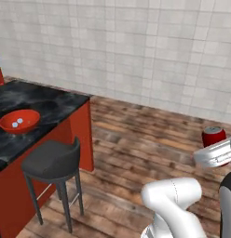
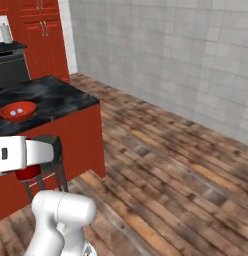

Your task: Open the fridge, grab two sodas, and place both sodas inside the bowl with ice on the dining counter.

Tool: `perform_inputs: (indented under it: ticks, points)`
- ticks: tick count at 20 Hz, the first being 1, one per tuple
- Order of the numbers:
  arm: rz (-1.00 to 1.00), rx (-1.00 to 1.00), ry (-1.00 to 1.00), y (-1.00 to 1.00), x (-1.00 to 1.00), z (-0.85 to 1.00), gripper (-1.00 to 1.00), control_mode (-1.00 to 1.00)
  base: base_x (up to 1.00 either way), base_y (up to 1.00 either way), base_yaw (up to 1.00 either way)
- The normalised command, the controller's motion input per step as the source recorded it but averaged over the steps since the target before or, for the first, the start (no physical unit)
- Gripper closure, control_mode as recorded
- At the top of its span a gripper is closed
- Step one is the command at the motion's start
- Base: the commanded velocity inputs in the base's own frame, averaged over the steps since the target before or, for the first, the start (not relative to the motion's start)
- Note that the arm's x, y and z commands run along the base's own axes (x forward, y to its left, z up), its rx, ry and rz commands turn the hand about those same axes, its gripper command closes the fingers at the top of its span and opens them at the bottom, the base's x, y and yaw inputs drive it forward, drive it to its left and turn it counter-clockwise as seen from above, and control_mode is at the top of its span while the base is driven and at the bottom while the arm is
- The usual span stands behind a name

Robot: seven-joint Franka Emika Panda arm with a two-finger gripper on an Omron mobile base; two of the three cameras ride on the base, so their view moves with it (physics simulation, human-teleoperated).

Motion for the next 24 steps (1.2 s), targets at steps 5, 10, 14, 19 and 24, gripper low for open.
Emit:
perform_inputs:
  ticks: [5,10,14,19,24]
  points:
    - [0.0,0.0,0.0,0.0,0.0,0.0,1.0,1.0,0.78,0.0,0.53]
    - [0.0,0.0,0.0,0.0,0.0,0.0,1.0,1.0,0.65,0.0,0.57]
    - [0.0,0.0,0.0,0.0,0.0,0.0,1.0,1.0,0.7,-0.15,0.51]
    - [0.0,0.0,0.0,0.0,0.0,0.0,1.0,1.0,0.8,-0.17,0.49]
    - [0.0,0.0,0.0,0.0,0.0,0.0,1.0,1.0,0.89,-0.42,0.43]
